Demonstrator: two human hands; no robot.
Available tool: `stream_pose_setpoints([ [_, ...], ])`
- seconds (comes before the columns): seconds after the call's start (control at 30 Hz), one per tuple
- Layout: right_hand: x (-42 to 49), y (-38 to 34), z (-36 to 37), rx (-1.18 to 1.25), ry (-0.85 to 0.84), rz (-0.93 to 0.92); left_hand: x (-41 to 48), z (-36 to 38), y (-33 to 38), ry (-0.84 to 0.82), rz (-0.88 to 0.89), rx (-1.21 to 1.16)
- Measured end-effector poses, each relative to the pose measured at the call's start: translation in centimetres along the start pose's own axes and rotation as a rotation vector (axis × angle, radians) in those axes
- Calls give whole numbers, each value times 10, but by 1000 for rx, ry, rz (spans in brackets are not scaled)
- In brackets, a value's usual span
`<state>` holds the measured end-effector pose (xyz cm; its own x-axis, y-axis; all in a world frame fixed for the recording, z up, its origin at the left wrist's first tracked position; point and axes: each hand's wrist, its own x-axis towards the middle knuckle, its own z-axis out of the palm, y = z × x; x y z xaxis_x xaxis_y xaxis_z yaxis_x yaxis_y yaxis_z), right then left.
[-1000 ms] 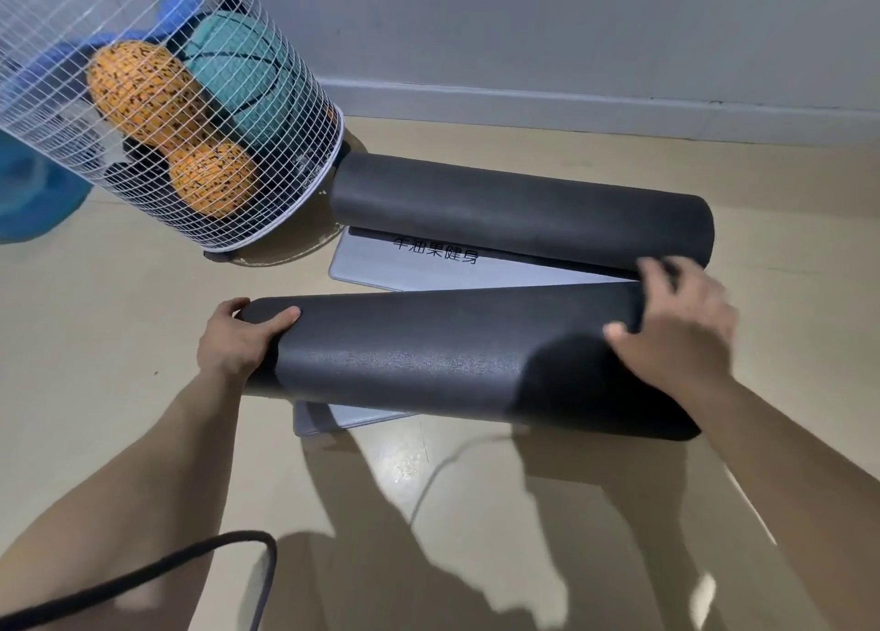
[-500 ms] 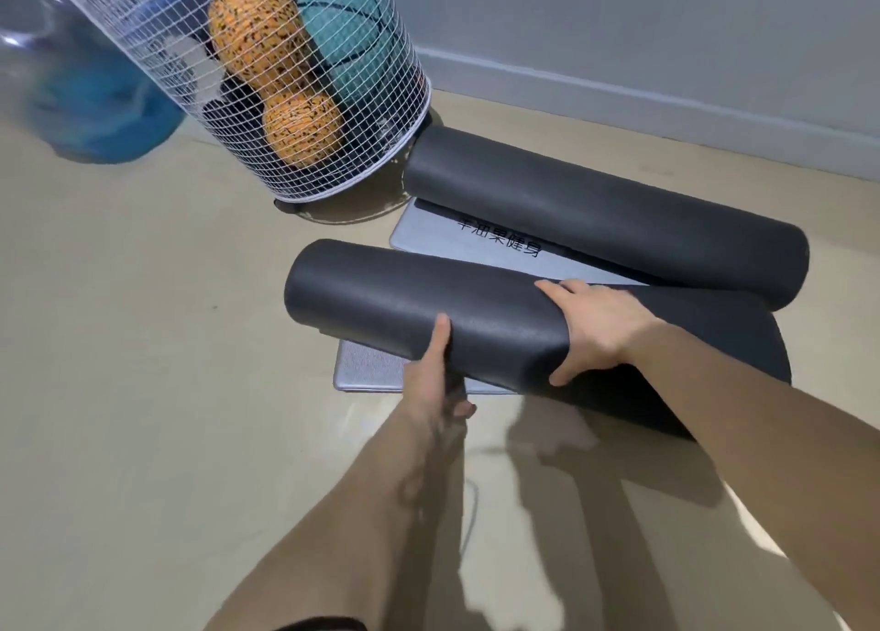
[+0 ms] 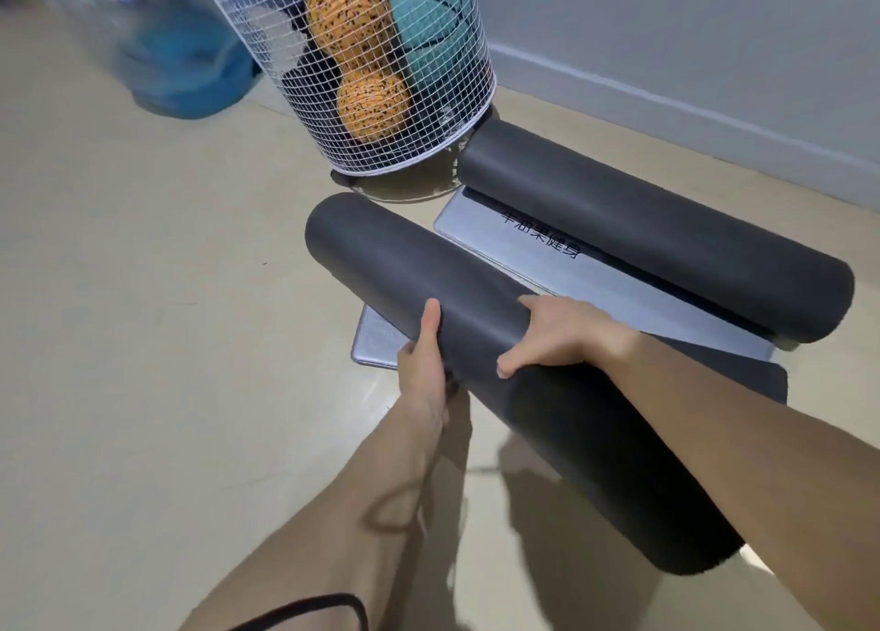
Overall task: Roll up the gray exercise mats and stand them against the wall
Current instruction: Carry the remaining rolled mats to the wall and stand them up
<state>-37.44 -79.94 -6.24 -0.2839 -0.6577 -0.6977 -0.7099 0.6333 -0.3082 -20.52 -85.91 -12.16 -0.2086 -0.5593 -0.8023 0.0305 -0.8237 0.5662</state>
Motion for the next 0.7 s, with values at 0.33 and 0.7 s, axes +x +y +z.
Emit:
stream_pose_setpoints([
  [0.33, 6, 52, -17, -59, 164, 11, 26, 37, -58, -153, -90, -93],
  [0.7, 27, 56, -23, -368, 620, -148, 81, 3, -88, 120, 882, 1797],
])
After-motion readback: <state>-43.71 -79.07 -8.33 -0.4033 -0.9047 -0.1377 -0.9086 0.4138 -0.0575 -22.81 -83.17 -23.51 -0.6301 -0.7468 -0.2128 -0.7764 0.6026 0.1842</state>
